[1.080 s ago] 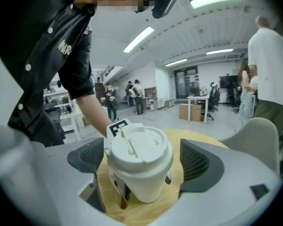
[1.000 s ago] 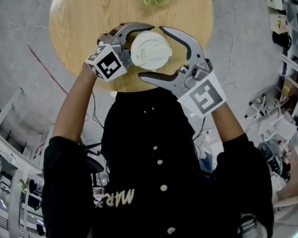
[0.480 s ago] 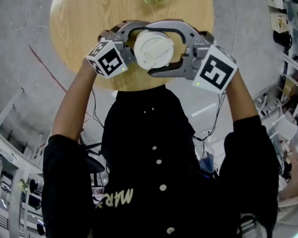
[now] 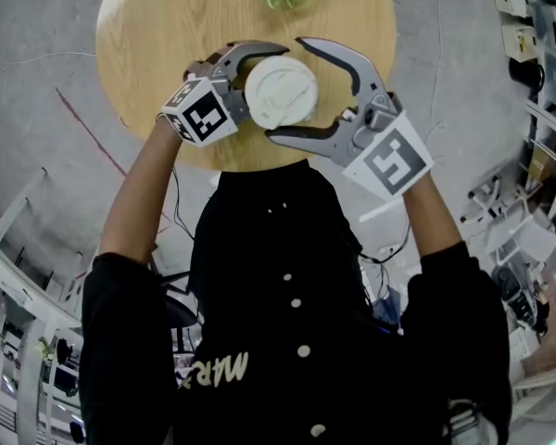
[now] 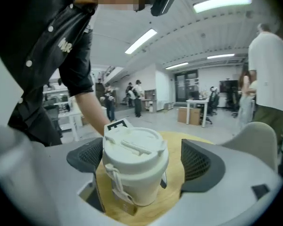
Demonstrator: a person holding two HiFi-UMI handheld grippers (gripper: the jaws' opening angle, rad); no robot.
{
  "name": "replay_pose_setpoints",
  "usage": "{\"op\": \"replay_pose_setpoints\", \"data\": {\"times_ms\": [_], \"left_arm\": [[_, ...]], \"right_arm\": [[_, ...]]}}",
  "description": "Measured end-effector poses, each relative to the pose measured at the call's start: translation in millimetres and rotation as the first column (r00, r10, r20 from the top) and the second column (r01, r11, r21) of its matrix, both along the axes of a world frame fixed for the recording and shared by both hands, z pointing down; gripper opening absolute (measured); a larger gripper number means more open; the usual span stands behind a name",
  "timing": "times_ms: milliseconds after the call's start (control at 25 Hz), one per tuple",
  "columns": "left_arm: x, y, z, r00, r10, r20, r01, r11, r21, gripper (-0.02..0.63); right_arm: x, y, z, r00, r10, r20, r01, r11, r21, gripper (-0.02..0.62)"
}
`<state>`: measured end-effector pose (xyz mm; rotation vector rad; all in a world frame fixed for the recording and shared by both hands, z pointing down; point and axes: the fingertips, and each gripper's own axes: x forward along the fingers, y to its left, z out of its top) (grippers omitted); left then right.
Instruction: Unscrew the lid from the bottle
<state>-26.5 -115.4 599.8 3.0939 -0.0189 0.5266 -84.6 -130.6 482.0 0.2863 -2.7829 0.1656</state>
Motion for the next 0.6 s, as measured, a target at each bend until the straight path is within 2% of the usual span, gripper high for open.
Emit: {"op": "replay_pose_setpoints", "data": {"times_ms": [40,120,160,200,240,280,360,440,520,600], "left_arm": [[0,0,0,1.0,-0.003,-0.001,0.003,1.0,-0.002,0.376],[0,1,-1,1.0,-0.008,-0.003,0.008,1.0,-0.004,0.376],[0,1,-1,1.0,-0.009,-0.004,0.009,1.0,-0.005,0.376],[0,0,-2,1.0,-0.01,-0.005,0.01,1.0,-0.005,0.376],[0,0,-2,1.0,-0.01,-0.006,0.01,1.0,-0.006,0.376],[0,-1,-2,1.0,-0.011,-0.007,0.011,1.0,-0.006,0.376],[0,1,-2,1.0,-0.007,-0.005,0.007,1.0,-0.001,0.376],[0,4,-3,1.0,0.003,-0.001,-0.003,1.0,0.01,0.376],[1,3,-2,1.0,0.011,-0.005,-0.011,1.0,0.01,0.376],[1,1,-2,1.0,0.011,-0.01,-0.011,1.0,0.001,0.376]], "right_arm": [[-2,0,-2,0.997,0.076,0.023,-0.076,0.997,0.001,0.511],[-7,3,-3,0.986,0.161,0.049,-0.163,0.986,0.029,0.509],[-7,3,-2,0.981,0.186,0.048,-0.189,0.98,0.058,0.514],[-7,1,-1,0.978,0.203,0.046,-0.207,0.974,0.091,0.5],[-7,-1,-2,0.977,0.209,0.049,-0.214,0.97,0.119,0.46],[-7,-2,-3,0.979,0.199,0.053,-0.205,0.969,0.137,0.457],[-7,3,-3,0.991,0.12,0.053,-0.127,0.981,0.149,0.456],[-6,13,-3,0.998,-0.044,0.039,0.037,0.986,0.161,0.454],[-4,18,-2,0.969,-0.245,0.024,0.239,0.958,0.16,0.451],[-4,18,-1,0.92,-0.392,0.021,0.387,0.913,0.13,0.451]]}}
